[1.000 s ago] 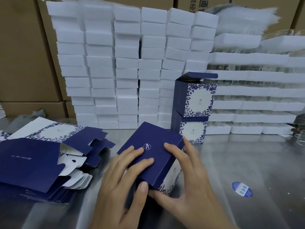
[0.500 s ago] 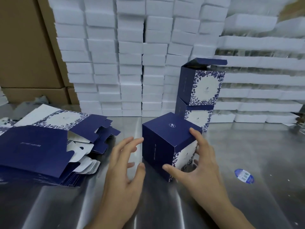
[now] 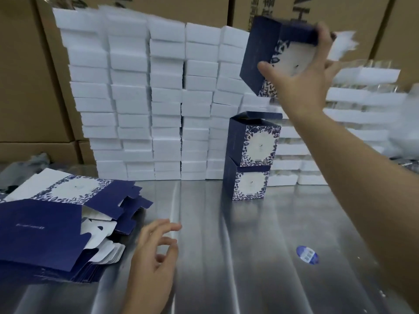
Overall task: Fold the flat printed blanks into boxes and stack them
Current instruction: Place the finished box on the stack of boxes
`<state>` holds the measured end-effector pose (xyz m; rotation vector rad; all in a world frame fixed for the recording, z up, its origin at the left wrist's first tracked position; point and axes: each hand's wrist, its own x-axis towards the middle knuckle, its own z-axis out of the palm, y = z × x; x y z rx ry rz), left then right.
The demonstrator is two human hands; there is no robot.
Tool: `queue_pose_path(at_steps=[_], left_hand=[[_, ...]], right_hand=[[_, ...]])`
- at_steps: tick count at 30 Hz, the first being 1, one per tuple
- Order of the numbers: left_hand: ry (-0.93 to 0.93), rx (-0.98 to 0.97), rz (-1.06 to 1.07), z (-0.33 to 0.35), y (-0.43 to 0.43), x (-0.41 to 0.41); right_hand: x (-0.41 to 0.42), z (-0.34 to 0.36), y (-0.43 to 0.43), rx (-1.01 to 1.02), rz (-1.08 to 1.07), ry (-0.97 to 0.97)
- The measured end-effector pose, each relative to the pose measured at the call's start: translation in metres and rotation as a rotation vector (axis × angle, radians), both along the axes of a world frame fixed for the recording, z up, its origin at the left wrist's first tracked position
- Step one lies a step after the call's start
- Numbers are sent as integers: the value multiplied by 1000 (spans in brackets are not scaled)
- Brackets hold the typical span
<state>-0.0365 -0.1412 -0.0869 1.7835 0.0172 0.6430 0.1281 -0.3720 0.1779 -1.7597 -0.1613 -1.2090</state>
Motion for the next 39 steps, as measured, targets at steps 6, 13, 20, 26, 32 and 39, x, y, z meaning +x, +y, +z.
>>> queue_pose_path(at_steps=[6, 13, 20, 26, 32, 39], left_hand=[[20, -60, 28, -2, -1, 9], [48, -108, 28, -2, 0, 15], [74, -70, 49, -1, 2, 16], [82, -16, 28, -8, 2, 15], [-23, 263, 17, -14, 4, 8], [-200, 494, 235, 32, 31, 9]], right_hand=[[53, -22, 0, -189, -62, 381], [67, -70, 1, -198, -56, 454], [75, -78, 8, -185, -95, 425], [45, -129, 15, -50, -35, 108], [-21, -287, 22, -535, 141, 457], [-55, -295, 15, -903, 202, 690]])
